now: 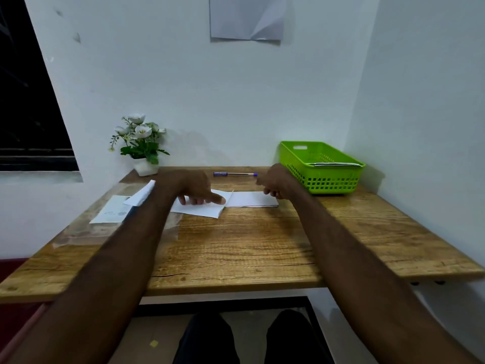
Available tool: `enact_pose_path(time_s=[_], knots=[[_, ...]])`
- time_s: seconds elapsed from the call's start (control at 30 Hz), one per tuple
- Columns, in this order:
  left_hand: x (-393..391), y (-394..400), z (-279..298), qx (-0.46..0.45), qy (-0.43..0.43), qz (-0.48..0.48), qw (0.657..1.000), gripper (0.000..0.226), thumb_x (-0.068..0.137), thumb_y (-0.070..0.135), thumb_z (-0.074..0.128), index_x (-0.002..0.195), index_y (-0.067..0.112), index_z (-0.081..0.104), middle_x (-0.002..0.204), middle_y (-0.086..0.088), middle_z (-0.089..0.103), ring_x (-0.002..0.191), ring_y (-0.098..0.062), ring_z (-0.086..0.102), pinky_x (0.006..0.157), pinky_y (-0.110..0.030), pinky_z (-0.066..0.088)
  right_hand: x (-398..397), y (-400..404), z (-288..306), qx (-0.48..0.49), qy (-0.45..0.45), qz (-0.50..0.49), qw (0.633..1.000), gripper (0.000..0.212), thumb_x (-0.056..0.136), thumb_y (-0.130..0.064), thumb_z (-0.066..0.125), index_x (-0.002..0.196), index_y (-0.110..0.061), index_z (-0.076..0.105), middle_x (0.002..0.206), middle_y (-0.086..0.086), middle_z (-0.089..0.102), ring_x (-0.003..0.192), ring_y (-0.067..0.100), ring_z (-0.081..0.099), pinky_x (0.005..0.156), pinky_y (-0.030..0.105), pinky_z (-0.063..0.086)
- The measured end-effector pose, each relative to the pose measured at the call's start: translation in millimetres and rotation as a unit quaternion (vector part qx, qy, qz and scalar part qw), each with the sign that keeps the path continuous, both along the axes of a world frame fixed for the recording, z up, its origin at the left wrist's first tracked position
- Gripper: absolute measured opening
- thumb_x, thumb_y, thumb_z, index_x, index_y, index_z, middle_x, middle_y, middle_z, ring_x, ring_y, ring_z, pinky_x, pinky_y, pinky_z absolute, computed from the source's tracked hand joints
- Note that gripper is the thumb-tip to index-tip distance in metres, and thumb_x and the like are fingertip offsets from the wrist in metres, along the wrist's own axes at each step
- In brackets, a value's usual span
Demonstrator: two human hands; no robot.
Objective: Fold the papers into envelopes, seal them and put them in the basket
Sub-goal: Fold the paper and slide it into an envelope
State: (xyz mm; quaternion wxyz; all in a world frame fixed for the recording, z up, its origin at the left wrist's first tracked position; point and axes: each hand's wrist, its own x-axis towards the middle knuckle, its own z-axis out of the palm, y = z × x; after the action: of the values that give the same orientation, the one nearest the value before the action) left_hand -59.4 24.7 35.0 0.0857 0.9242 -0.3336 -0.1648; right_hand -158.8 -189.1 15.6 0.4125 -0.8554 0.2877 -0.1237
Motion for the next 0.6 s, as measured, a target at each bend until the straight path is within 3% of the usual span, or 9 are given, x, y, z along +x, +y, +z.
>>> enact_pose_path(time_s=[0.07, 0.17, 0.27, 0.33, 0.4, 0.6], knots=[[-5.6, -4.8, -8.8, 0.018, -0.050, 0.003, 0.999, 0.072, 0.065, 0.088, 0.067, 0.082, 0.018, 0.065, 0.082, 0.000, 0.068, 0.074, -0.014, 0.066, 0.050, -0.024, 0.050, -3.8, -7.4, 0.6, -0.031, 0.026, -0.017, 0.999, 0.014, 0.088, -0.005, 0.060, 0.074, -0.003, 0.057, 0.057, 0.014, 0.061, 0.033, 0.016, 0.044, 0.040, 0.016, 0.034], [-6.6, -6.3, -20.4, 0.005, -0.104, -0.001, 0.995, 0.081, 0.048, 0.101, 0.059, 0.072, 0.025, 0.060, 0.072, 0.002, 0.063, 0.060, -0.010, 0.057, 0.050, -0.024, 0.041, -8.1, -12.0, 3.6, -0.054, 0.080, -0.030, 0.995, 0.018, 0.090, 0.001, 0.048, 0.074, 0.002, 0.056, 0.046, 0.016, 0.059, 0.023, 0.017, 0.046, 0.037, 0.016, 0.038], [-1.2, -6.4, -27.4, -0.030, -0.115, -0.009, 0.993, 0.100, 0.044, 0.104, 0.057, 0.088, 0.015, 0.060, 0.088, 0.007, 0.061, 0.058, -0.009, 0.055, 0.058, -0.026, 0.045, -11.4, -12.5, 9.7, -0.064, 0.158, -0.018, 0.985, 0.024, 0.095, 0.003, 0.043, 0.073, 0.004, 0.052, 0.032, 0.011, 0.050, 0.019, 0.016, 0.043, 0.035, 0.015, 0.038], [1.1, -4.6, -30.1, -0.047, -0.118, -0.010, 0.992, 0.094, 0.043, 0.104, 0.057, 0.078, 0.017, 0.063, 0.070, 0.001, 0.063, 0.055, -0.010, 0.053, 0.055, -0.028, 0.042, -14.3, -13.8, 13.2, -0.063, 0.179, -0.017, 0.982, 0.026, 0.098, 0.004, 0.043, 0.073, 0.002, 0.049, 0.031, 0.009, 0.049, 0.020, 0.014, 0.042, 0.033, 0.014, 0.036], [1.0, -2.4, -30.3, -0.063, -0.115, -0.008, 0.991, 0.079, 0.046, 0.102, 0.058, 0.059, 0.024, 0.054, 0.044, 0.009, 0.047, 0.051, -0.009, 0.047, 0.051, -0.028, 0.031, -18.3, -14.6, 14.9, -0.053, 0.179, -0.013, 0.982, 0.030, 0.101, 0.000, 0.037, 0.074, 0.003, 0.050, 0.031, 0.008, 0.049, 0.019, 0.013, 0.041, 0.032, 0.012, 0.035], [1.8, -1.9, -31.4, -0.077, -0.102, -0.013, 0.992, 0.074, 0.054, 0.095, 0.064, 0.056, 0.023, 0.046, 0.048, 0.010, 0.038, 0.052, -0.010, 0.043, 0.053, -0.029, 0.027, -26.9, -14.6, 13.5, -0.019, 0.180, 0.003, 0.983, 0.044, 0.100, -0.009, 0.026, 0.065, -0.001, 0.051, 0.035, 0.006, 0.050, 0.022, 0.010, 0.034, 0.033, 0.009, 0.026]])
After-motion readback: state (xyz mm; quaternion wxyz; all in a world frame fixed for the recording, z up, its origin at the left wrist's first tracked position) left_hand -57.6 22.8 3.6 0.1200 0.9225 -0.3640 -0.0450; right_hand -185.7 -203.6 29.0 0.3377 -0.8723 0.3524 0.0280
